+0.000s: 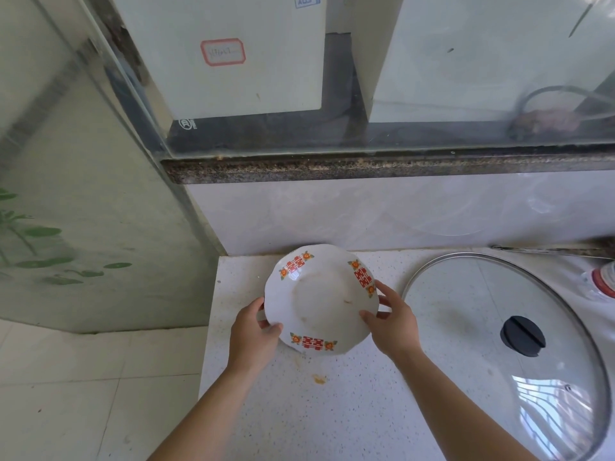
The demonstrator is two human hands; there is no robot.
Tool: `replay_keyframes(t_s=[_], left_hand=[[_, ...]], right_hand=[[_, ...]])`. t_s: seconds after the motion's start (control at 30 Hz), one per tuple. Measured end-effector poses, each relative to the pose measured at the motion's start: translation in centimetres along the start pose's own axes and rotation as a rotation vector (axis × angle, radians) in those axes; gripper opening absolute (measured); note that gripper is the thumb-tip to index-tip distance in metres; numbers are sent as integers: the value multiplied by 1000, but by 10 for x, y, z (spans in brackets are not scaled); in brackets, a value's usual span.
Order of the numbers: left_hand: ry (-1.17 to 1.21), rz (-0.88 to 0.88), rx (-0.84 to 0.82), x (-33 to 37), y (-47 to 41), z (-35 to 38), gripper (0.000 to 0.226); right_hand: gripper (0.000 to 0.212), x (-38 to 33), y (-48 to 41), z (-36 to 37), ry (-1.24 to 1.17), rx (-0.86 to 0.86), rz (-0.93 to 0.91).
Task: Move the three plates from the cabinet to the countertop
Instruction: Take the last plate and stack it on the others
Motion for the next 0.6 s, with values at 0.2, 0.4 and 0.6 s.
replay_keyframes(t_s=[0.2,0.4,0.6], left_hand=[[-18,-13,20,-1,-8,3,50],[-65,-26,27,1,-6,3,49],[-142,-8,40,5,10,4,59]], right_hand=[[62,0,-4,3,35,18,10],[64,-10,5,0,341,-66,-93],[61,-25,20,-9,441,-104,-196]])
Point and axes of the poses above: each hand's wrist, its own y-axis away from the middle knuckle, its own z-axis out of the palm, x = y × z, the point moved 1 cm from there along -y, towards the middle knuckle, and after that the axes turned 12 degrees about -z, right-handed, at the moved point
